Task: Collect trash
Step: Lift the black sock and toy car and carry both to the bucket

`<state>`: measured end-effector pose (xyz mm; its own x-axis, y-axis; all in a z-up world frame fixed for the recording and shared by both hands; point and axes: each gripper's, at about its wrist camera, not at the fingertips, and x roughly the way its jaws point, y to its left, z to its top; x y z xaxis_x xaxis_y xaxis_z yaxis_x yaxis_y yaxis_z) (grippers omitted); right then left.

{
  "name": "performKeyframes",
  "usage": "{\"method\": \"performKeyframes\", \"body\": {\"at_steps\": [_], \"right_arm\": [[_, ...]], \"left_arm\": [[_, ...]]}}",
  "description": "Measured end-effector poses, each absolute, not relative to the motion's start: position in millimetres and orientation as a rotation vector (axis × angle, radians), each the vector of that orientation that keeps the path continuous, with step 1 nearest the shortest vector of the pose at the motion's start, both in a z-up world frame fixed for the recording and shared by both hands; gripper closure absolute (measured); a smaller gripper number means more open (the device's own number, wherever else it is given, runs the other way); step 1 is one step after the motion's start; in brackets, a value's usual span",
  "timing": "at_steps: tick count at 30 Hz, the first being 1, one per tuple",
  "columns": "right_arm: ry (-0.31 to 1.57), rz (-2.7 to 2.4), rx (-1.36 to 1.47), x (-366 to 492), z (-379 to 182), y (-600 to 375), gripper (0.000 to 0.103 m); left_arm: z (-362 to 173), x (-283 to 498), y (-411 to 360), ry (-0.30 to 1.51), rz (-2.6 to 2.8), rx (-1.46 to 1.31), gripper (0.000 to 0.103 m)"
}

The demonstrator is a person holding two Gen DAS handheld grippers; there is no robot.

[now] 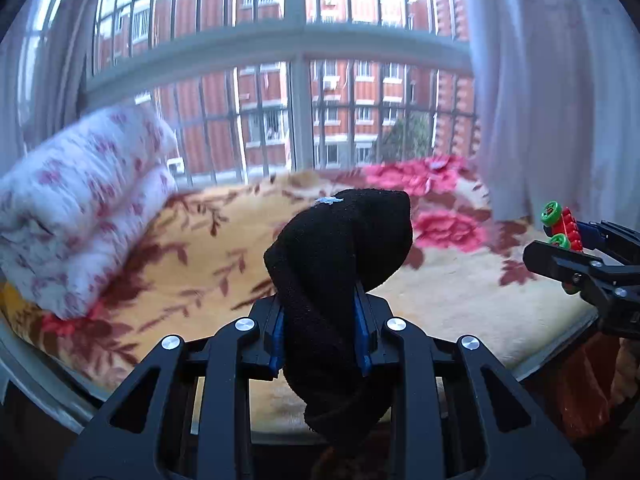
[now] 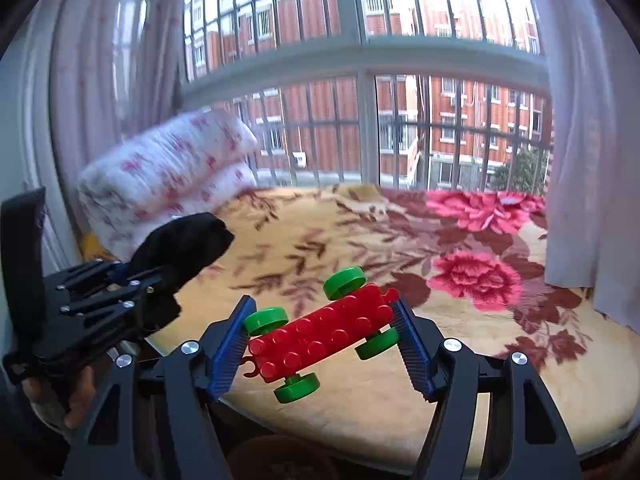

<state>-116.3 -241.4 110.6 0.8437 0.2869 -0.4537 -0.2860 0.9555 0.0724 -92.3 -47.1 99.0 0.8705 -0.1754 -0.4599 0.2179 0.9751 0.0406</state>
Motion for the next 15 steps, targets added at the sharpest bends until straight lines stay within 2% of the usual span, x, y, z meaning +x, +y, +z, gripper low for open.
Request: {"method": "performKeyframes", "body": {"at_steps": [7, 15], "right_arm": [[0.341, 0.268, 0.004, -204.3, 136.7, -239.8, 0.037], [0.278, 0.225, 0.011, -249.4, 142.9, -244.8, 0.036]], "left_arm": [[118.4, -160.8, -43.0, 0.353, -0.224, 0.126, 0.077], [122.5, -187.2, -40.8, 0.319, -0.258, 0.129, 0.077]]}}
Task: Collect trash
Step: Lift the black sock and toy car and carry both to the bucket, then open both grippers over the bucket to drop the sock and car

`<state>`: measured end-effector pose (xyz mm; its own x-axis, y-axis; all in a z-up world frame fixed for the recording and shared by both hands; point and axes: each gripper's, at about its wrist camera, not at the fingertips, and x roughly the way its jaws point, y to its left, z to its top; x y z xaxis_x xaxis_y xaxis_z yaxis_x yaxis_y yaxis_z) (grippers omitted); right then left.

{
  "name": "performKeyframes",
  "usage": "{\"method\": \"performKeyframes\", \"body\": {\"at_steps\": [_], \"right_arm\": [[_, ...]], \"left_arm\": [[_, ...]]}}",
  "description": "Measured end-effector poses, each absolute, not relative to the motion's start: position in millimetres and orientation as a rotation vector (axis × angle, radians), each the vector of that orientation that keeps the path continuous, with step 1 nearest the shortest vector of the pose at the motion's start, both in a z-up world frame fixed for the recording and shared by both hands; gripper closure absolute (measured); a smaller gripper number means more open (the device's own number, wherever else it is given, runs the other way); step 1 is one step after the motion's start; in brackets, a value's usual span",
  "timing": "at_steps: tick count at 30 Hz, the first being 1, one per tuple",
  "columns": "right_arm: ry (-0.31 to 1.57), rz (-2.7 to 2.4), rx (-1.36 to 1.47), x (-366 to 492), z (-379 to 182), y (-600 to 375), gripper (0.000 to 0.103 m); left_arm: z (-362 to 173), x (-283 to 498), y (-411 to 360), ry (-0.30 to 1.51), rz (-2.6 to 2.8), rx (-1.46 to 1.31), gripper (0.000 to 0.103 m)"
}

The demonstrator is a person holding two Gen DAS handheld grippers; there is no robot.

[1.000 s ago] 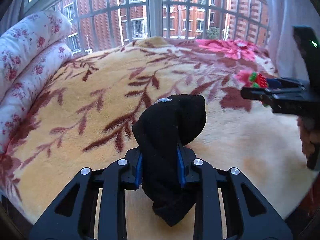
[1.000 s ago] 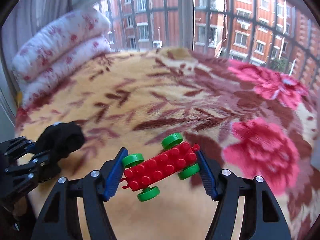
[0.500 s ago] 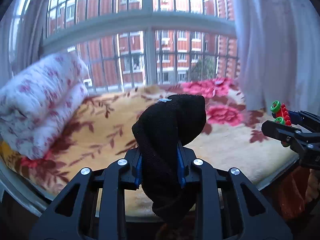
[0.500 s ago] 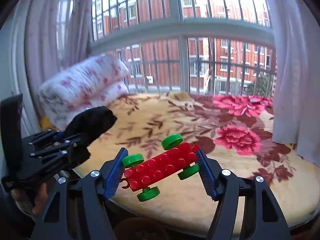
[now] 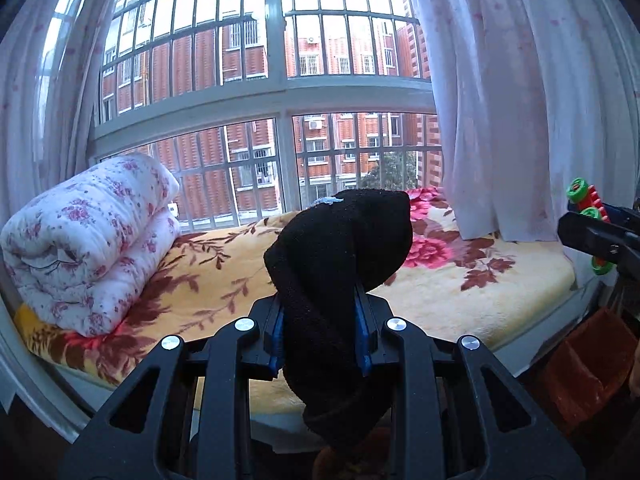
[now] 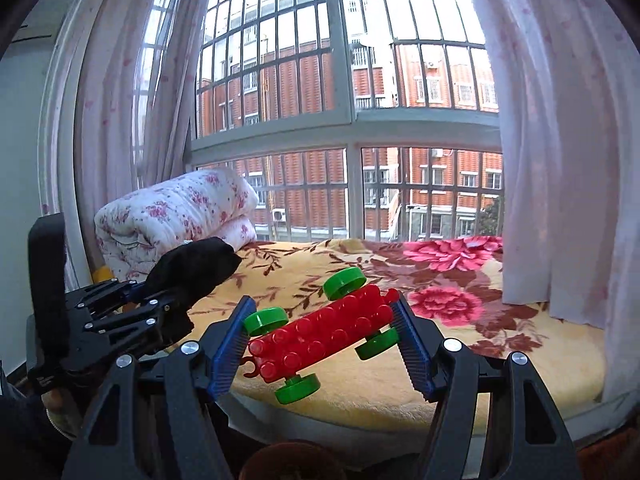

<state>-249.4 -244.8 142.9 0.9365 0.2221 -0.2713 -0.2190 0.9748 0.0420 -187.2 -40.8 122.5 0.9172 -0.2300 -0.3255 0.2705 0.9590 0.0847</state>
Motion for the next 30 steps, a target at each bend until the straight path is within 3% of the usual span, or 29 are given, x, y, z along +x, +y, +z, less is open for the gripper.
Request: {"method": "performKeyframes", "body": {"at_steps": [13, 30], "right_arm": [[0.36, 0.231, 0.022, -255.7, 107.6, -241.8, 0.036], [0.875, 0.305, 0.108, -182.3, -74.3, -226.5, 0.036]], "left_arm": [[84.2, -193.8, -35.0, 0.407, -0.264, 0.123, 0.077], [-76.7, -154.7, -35.5, 0.91, -0.265, 0.145, 0.077]]}}
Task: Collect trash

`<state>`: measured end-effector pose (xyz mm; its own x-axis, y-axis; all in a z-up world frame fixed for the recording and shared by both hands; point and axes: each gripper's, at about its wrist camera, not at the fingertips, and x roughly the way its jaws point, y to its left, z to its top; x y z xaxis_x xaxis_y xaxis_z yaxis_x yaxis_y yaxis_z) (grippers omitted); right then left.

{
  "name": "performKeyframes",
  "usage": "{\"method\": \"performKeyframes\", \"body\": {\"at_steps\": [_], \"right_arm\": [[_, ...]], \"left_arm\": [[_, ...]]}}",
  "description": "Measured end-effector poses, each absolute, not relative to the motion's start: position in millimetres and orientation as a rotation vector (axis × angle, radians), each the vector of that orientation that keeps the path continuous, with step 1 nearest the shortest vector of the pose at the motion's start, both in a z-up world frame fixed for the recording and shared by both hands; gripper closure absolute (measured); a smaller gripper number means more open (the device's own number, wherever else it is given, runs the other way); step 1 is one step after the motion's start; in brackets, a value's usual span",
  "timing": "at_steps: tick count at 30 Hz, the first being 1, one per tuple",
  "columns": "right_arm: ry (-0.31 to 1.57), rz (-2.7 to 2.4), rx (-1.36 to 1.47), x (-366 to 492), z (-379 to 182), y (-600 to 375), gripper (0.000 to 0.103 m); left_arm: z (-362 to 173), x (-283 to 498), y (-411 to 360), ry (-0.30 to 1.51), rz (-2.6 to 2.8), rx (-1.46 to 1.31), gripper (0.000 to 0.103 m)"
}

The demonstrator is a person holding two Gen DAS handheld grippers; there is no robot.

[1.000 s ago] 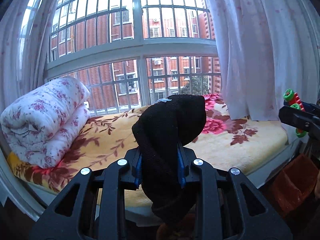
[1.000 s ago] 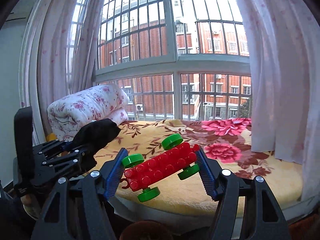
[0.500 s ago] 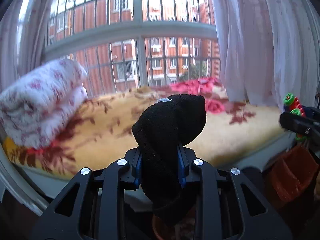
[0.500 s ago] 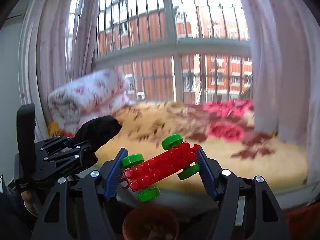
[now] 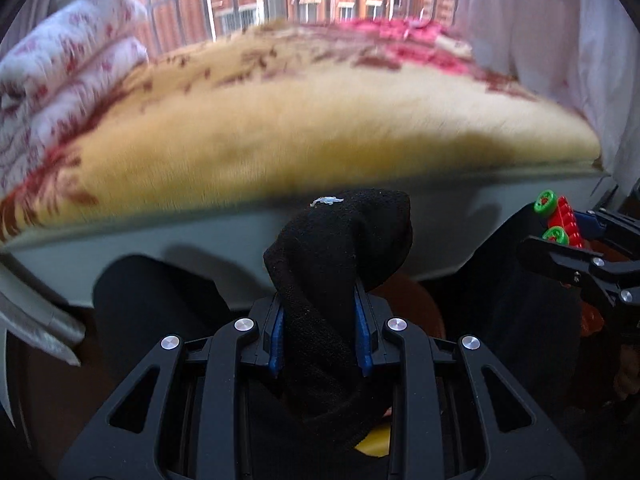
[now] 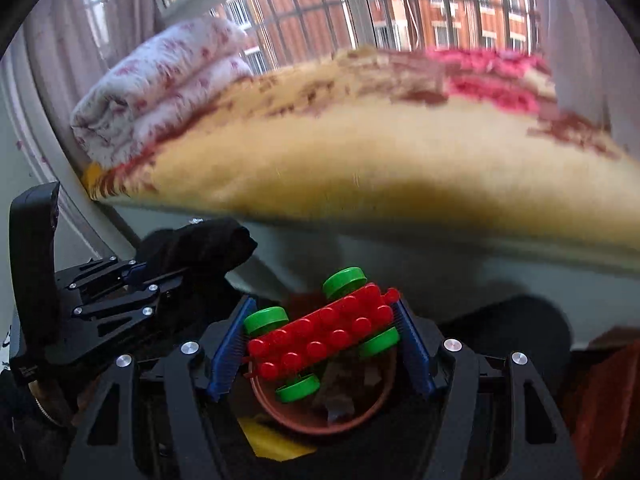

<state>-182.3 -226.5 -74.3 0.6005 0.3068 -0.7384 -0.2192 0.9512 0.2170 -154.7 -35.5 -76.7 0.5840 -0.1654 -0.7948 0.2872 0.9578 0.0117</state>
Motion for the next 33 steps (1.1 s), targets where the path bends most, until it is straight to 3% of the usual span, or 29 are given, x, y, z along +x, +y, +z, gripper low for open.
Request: {"method": "performKeyframes", "body": {"at_steps": [9, 11, 13, 23, 26, 27, 29, 33], "right_arm": [[1.003, 0.345, 0.116, -162.3, -117.5, -216.0, 0.036], [1.015, 0.346, 0.104, -159.3, -122.5, -214.2, 0.034], [1.028, 0.338, 0.085, -156.1, -128.6, -213.5, 0.019], [0.973, 0.308, 0.104, -157.7, -106.3, -238.1, 0.018], [0.916, 0.29, 0.103, -155.9, -83.1, -248.0, 0.009], [0.875, 0.265, 0.092, -153.1, -69.3, -252.8, 0.005], [0.807, 0.215, 0.077, -146.1, -46.0, -258.7, 0.005], [0.676, 0.099, 0.075, -115.0, 4.2, -277.1, 0.005]], "left_arm": [[-109.1, -140.9, -34.4, 1.004, -0.252, 0.143, 0.076], [-115.3, -136.9, -32.4, 1.029, -0.247, 0.14, 0.065], [-120.2, -131.1, -29.9, 1.054, -0.243, 0.124, 0.031], [-103.0, -132.0, -34.3, 0.96, -0.21, 0.181, 0.029], [-84.2, -125.1, -38.6, 0.892, -0.207, 0.194, 0.029], [-72.9, -122.1, -40.3, 0.854, -0.208, 0.192, 0.027], [-47.3, -113.6, -44.7, 0.762, -0.21, 0.184, 0.015], [0.8, -86.0, -58.7, 0.588, -0.187, 0.185, 0.01]]}}
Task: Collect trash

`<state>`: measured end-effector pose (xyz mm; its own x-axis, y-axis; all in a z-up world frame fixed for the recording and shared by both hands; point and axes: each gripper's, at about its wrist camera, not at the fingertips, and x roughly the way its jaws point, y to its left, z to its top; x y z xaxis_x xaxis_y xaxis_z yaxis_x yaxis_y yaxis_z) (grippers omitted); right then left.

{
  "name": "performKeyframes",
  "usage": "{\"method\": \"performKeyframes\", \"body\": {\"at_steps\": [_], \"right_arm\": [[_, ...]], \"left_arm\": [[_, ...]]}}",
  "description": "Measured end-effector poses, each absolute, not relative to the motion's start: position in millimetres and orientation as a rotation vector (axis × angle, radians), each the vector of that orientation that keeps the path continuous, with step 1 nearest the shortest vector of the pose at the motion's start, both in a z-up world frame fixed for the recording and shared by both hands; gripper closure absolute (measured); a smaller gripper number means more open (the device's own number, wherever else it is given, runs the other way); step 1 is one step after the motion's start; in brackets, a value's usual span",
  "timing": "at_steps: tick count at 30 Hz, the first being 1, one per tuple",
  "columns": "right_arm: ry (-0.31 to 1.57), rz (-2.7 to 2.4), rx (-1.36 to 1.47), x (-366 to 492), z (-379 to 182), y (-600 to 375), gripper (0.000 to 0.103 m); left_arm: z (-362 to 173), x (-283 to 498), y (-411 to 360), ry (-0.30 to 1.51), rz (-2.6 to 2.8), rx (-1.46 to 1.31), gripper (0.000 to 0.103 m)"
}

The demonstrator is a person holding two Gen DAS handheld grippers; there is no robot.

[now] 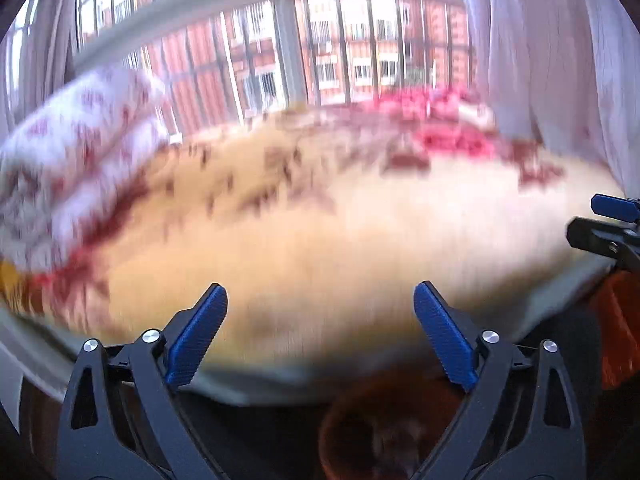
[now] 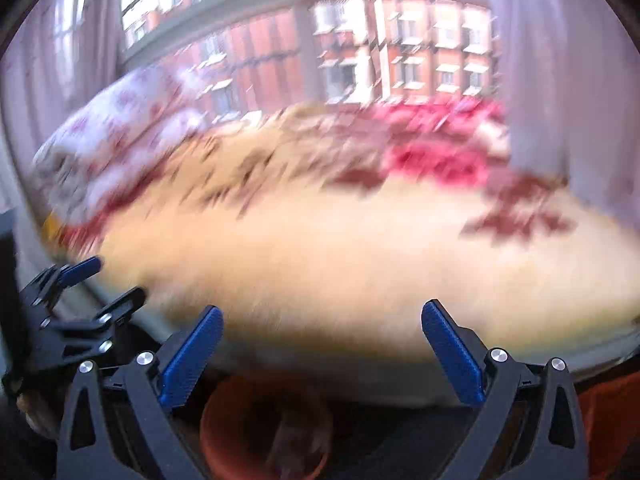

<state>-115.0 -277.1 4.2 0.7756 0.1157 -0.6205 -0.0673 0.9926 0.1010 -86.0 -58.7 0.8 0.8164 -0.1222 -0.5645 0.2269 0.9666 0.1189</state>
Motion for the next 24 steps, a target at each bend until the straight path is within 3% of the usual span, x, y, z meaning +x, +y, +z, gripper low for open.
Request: {"method": "performKeyframes", "body": {"at_steps": [5, 12, 24], "right_arm": [[0.58, -0.077, 0.081, -63.3, 35.9, -297.2, 0.005], [0.586, -0.129, 0.059, -15.0, 23.3, -291.6, 0.005], [0.605, -0.119, 0.031, 7.3, 3.6, -262.9, 0.005]], "left_arm": [[28.6, -26.7, -72.2, 0.552, -0.202, 0.115, 0.01], [18.9, 33.6, -60.9, 0.591, -0.138, 0.049, 0.01], [2.7, 49.6, -46.9, 0.637, -0.093, 0.038, 0.01]]}}
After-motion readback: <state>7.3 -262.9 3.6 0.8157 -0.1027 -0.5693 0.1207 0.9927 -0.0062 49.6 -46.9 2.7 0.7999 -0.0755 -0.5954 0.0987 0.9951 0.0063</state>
